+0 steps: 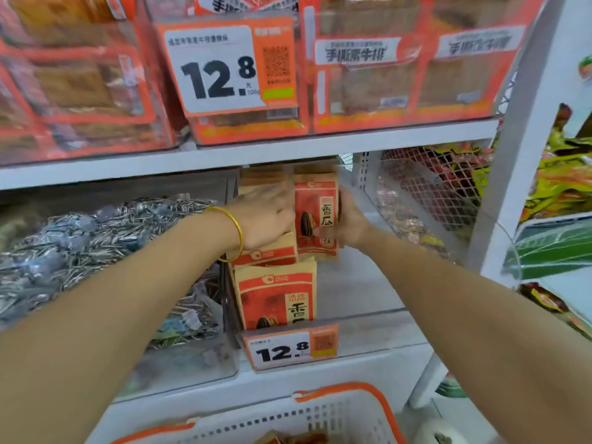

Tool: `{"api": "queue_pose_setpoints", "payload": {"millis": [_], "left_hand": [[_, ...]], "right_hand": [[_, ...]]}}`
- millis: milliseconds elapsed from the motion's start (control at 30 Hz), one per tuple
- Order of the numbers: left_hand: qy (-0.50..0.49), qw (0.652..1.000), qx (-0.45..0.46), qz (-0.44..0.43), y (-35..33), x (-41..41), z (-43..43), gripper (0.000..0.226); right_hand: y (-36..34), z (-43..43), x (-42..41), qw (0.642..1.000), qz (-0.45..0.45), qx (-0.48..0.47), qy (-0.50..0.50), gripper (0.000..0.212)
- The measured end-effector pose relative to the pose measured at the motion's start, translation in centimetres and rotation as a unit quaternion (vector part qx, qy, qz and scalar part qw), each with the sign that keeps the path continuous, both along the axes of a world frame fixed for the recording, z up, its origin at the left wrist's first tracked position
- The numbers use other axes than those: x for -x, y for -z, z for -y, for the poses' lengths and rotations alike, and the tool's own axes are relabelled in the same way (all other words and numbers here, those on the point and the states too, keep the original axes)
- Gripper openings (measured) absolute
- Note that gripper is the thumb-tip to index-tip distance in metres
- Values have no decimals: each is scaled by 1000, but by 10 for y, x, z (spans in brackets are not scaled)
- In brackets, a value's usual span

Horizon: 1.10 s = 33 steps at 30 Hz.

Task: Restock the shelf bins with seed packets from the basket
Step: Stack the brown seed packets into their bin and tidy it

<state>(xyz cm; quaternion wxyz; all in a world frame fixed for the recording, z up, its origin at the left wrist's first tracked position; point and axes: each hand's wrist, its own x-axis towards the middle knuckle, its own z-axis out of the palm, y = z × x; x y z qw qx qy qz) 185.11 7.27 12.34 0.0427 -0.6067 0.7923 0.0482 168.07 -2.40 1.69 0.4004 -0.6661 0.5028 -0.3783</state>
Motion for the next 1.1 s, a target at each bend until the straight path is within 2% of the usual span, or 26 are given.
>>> {"api": "queue_pose_setpoints", "payload": {"millis": [67, 100, 200, 300, 500, 633, 733, 833, 900, 1000, 1067, 1100], "left_hand": [[-11, 1000, -2, 0, 0, -1, -1, 59], [-12, 1000, -5, -6, 0, -1, -1, 56], [-15, 999, -17, -28, 0, 0, -3, 54], [-21, 999, -19, -34, 2, -1, -3, 55], [-25, 999, -22, -26, 5, -3, 1, 55], [-22, 999, -18, -26, 6, -3, 1, 54], [-21, 999, -16, -44, 6, -5, 1, 53], [-4, 996, -1, -91, -4, -7, -12, 52], [36, 987, 45, -149, -10, -13, -38, 53], [121, 936, 156, -290, -12, -26, -108, 59], [178, 908, 188, -328, 9, -37, -153, 46], [193, 903, 183, -338, 27, -41, -173, 39]], "right_hand": [[-3, 5, -1, 995, -89, 14, 33, 103], [-5, 9, -4, 994, -102, 8, 48, 98], [-10, 8, -19, 991, -87, 30, 94, 75], [-3, 9, -34, 989, -35, 10, 141, 68], [7, 12, -40, 989, 7, -63, 133, 78], [8, 12, -37, 984, -27, -94, 148, 92], [-7, 3, -33, 984, -45, -97, 142, 88], [-40, -27, -25, 988, -54, -65, 129, 81], [-62, -68, -13, 993, -58, -7, 101, 71], [-80, -165, 11, 989, -70, 104, 79, 45], [-74, -232, 20, 987, -67, 137, 56, 27], [-63, -257, 21, 989, -72, 124, 36, 22]]}}
